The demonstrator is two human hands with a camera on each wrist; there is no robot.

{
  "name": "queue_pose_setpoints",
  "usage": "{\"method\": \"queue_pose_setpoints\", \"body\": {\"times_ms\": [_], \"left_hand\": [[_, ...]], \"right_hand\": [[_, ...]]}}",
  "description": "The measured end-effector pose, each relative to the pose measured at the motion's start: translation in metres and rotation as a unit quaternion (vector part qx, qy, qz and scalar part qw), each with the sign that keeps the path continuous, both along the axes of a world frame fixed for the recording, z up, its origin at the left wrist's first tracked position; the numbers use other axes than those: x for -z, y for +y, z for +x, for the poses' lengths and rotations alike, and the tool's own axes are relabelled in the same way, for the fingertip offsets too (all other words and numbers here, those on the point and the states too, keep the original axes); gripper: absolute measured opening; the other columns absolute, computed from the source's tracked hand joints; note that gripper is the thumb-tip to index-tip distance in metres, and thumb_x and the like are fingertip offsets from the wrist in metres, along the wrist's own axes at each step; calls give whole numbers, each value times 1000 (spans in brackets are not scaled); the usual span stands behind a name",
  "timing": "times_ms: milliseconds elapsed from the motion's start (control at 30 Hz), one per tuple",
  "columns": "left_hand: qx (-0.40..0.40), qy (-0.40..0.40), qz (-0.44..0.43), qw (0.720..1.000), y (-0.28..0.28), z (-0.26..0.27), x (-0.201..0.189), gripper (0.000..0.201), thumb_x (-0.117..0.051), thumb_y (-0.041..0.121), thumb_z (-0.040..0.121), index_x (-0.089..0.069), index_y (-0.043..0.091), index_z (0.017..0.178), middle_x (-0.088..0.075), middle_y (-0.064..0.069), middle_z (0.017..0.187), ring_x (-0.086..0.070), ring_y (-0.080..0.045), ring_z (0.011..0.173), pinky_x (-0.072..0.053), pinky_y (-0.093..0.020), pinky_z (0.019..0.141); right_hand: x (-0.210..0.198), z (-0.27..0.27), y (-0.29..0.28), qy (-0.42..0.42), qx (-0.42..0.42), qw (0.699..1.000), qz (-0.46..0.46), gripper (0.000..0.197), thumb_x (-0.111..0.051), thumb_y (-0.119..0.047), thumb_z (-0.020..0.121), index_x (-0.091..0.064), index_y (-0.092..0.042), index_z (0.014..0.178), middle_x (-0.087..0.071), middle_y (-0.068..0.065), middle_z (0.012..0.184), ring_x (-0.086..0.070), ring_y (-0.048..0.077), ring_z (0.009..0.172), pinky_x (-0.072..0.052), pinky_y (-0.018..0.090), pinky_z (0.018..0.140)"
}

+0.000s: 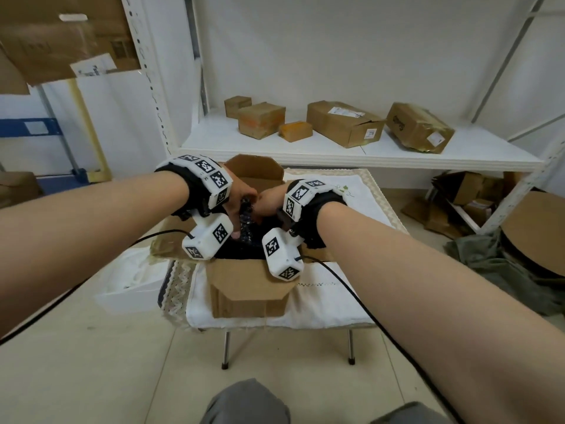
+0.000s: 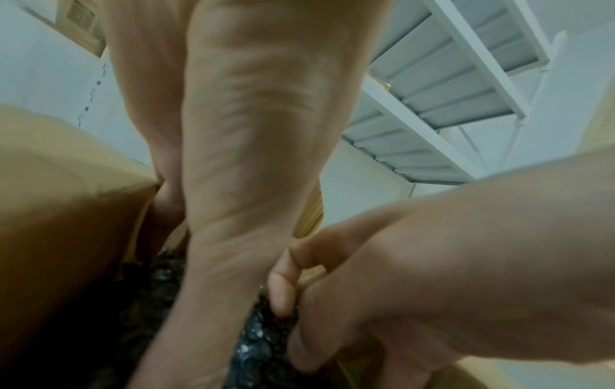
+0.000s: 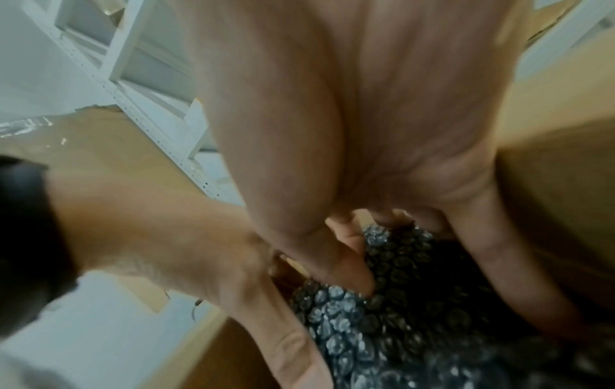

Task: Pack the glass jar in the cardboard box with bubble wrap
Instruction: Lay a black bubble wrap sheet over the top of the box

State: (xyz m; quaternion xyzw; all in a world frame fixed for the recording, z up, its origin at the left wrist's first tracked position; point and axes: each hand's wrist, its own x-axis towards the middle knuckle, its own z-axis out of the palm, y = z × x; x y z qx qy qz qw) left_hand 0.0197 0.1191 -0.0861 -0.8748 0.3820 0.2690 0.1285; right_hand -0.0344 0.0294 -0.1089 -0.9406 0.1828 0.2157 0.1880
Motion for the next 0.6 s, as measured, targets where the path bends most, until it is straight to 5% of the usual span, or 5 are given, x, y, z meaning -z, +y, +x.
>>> {"method": "queue_pose_setpoints", "body": {"times_ms": [67,167,333,433,600], "left_hand": [[23,-62,30,997,4,-10,-8,77,-87,44,64,-54,24,132,-57,0,132,-57,-26,119,-48,-39,99],[64,-160,48,984,18,-23,-15,95,-82,65,54,-52,27,135,-42,0,135,-48,-27,124,-46,-41,96],[54,-107,60,991,32,-36,-16,86,-86,48,63,-46,26,136,-59,5,131,-56,-21,119,-43,-35,103],[35,-124,77,989,35,-44,-15,101,-87,47,62,-31,25,142,-53,0,135,-53,-23,120,-43,-34,99],[55,-118,80,988,35,-34,3,114,-90,48,52,-26,26,143,-52,-5,135,-55,-27,118,-47,-45,101]], "right_hand": [[9,17,-12,-26,-10,997,-71,21,-68,-33,81,-68,-18,97,-72,7,96,-67,25,84,-55,36,84],[-3,12,-2,-64,-9,993,-95,19,-74,-28,76,-68,-14,88,-71,8,93,-68,30,88,-56,50,87],[-24,-47,29,46,-40,994,93,17,-67,-26,90,-70,-8,90,-75,18,98,-69,26,71,-58,33,62],[-12,-52,37,89,-78,992,46,25,-60,-29,94,-68,-7,103,-70,18,96,-59,26,70,-49,34,65],[-1,-56,43,79,-105,991,2,26,-50,-38,99,-61,-17,89,-63,5,87,-56,20,69,-46,32,72]]}}
